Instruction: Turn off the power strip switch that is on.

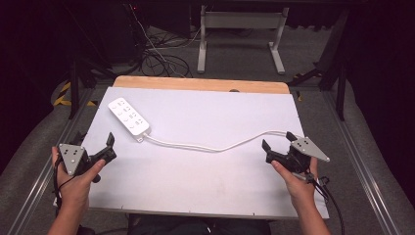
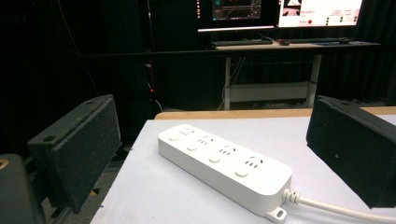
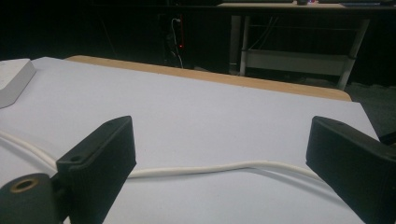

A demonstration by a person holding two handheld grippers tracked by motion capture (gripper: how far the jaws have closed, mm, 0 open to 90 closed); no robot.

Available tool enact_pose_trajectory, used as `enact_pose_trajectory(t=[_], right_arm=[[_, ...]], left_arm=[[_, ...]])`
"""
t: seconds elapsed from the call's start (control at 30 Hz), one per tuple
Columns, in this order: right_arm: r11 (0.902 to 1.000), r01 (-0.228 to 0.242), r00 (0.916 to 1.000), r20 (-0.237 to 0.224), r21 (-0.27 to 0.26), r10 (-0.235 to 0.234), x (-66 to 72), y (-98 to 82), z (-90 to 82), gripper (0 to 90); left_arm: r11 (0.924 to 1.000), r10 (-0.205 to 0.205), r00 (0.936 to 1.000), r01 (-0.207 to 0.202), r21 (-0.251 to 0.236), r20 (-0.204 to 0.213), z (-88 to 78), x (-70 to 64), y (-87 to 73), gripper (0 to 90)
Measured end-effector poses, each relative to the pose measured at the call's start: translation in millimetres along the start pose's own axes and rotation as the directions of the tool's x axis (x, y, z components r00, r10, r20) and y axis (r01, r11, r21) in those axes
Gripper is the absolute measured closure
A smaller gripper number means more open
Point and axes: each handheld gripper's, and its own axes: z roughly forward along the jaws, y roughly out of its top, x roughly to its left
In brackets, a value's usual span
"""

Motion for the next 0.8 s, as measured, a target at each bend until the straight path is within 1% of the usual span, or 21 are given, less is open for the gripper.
enact_pose_trajectory(t=[0.13, 0.2, 0.3, 0.33, 0.43, 0.47, 0.5, 0.53, 0.57, 0.6, 0.73, 0.77, 0.8], right_arm=[[1.0000, 0.003, 1.0000, 0.000, -0.002, -0.003, -0.1, 0.0, 0.1, 8.7], [1.0000, 0.004, 1.0000, 0.000, -0.001, -0.004, -0.1, -0.1, 0.2, 8.7], [1.0000, 0.006, 1.0000, 0.001, 0.001, -0.006, 0.0, -0.3, 0.3, 8.7], [1.0000, 0.007, 1.0000, 0.001, 0.001, -0.007, 0.1, -0.3, 0.3, 8.7], [1.0000, 0.008, 1.0000, 0.002, 0.003, -0.008, 0.3, -0.4, 0.0, 8.8], [1.0000, 0.009, 1.0000, 0.001, 0.003, -0.009, 0.2, -0.4, -0.1, 8.8], [1.0000, 0.009, 1.0000, 0.001, 0.001, -0.009, 0.2, -0.4, -0.2, 8.8], [1.0000, 0.009, 1.0000, 0.002, 0.002, -0.009, 0.2, -0.4, -0.3, 8.8], [1.0000, 0.009, 1.0000, 0.002, 0.002, -0.009, 0.2, -0.4, -0.3, 8.8], [0.9999, 0.010, 0.9999, 0.003, 0.003, -0.010, 0.2, -0.5, -0.7, 8.9], [0.9999, 0.012, 0.9999, 0.003, 0.003, -0.012, 0.2, -0.6, -1.8, 9.0], [0.9999, 0.012, 0.9999, 0.003, 0.003, -0.012, 0.2, -0.6, -1.8, 9.0], [0.9999, 0.013, 0.9999, 0.004, 0.003, -0.013, 0.0, -0.8, -2.1, 9.0]], left_arm=[[0.9999, -0.016, 0.9998, 0.016, 0.005, -0.008, 0.5, 0.0, 0.4, 3.5], [0.9999, -0.012, 0.9998, 0.012, 0.006, -0.015, 0.8, 0.4, 0.4, 3.8], [0.9997, -0.023, 0.9996, 0.023, 0.011, -0.014, 1.5, 0.3, 0.6, 5.9], [0.9995, -0.028, 0.9996, 0.028, 0.014, -0.009, 1.5, -0.1, 0.8, 7.9], [0.9992, -0.028, 0.9996, 0.028, 0.029, -0.005, 1.2, 0.2, 1.7, 20.4], [0.9987, -0.036, 0.9993, 0.036, 0.036, 0.001, 1.0, 0.4, 2.2, 24.9], [0.9977, -0.054, 0.9985, 0.054, 0.043, 0.009, 1.0, 0.4, 2.7, 28.5], [0.9965, -0.068, 0.9973, 0.067, 0.051, 0.028, 0.8, 1.8, 3.4, 30.6], [0.9965, -0.068, 0.9973, 0.067, 0.051, 0.028, 0.8, 1.8, 3.4, 33.3], [0.9967, -0.064, 0.9973, 0.062, 0.051, 0.036, 0.7, 2.8, 3.4, 37.4], [0.9954, -0.078, 0.9938, 0.074, 0.061, 0.079, 0.7, 8.1, 4.7, 50.4], [0.9951, -0.081, 0.9932, 0.076, 0.063, 0.084, 0.7, 8.9, 4.9, 50.4], [0.9948, -0.083, 0.9929, 0.078, 0.065, 0.085, 0.8, 9.3, 4.8, 57.7]])
